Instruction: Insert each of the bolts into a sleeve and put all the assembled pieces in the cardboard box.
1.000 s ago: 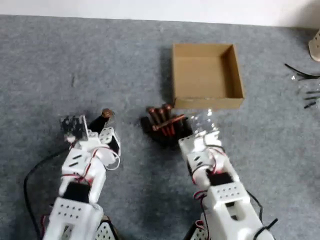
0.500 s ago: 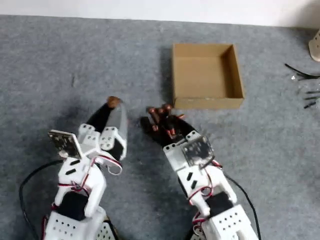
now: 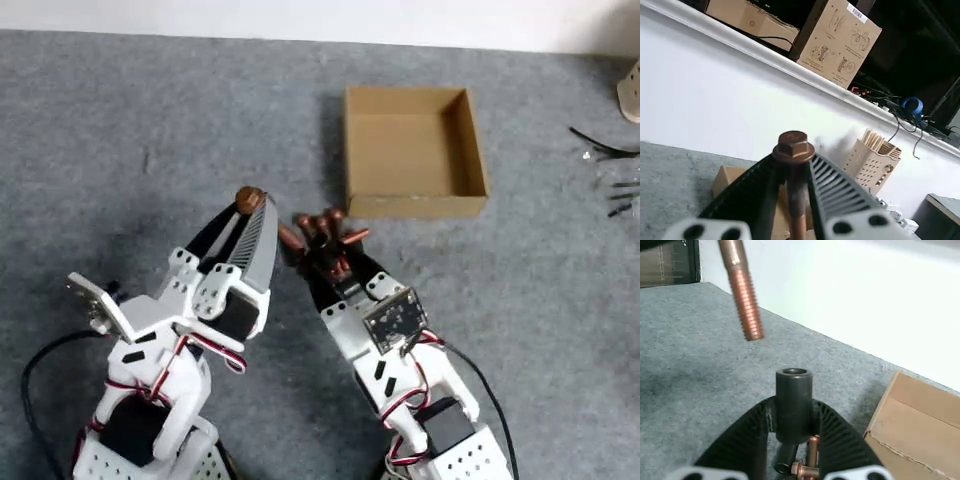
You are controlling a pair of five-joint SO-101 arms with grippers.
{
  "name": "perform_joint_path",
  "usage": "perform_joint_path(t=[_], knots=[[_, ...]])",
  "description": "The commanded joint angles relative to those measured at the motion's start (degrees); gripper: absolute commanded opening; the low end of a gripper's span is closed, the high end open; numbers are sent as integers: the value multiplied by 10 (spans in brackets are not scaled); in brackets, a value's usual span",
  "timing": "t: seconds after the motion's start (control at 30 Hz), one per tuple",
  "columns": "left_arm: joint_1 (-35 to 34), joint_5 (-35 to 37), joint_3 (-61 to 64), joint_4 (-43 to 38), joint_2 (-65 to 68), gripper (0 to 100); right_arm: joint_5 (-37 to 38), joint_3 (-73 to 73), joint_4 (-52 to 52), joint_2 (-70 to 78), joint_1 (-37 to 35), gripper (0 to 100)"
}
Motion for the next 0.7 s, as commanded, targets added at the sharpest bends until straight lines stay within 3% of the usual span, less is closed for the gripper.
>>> perform_joint_path(t=[0.0, 0.2, 0.4, 0.67], knots=[[11, 10, -26, -4, -7, 4, -1, 85, 3, -5, -7, 4], [13, 10, 4, -14, -1, 4, -1, 85, 3, -5, -8, 4], [13, 5, 85, -139, -1, 4, 28, 85, 4, -5, -9, 4], [35, 6, 95, -138, -1, 4, 42, 85, 27, -8, -39, 4]])
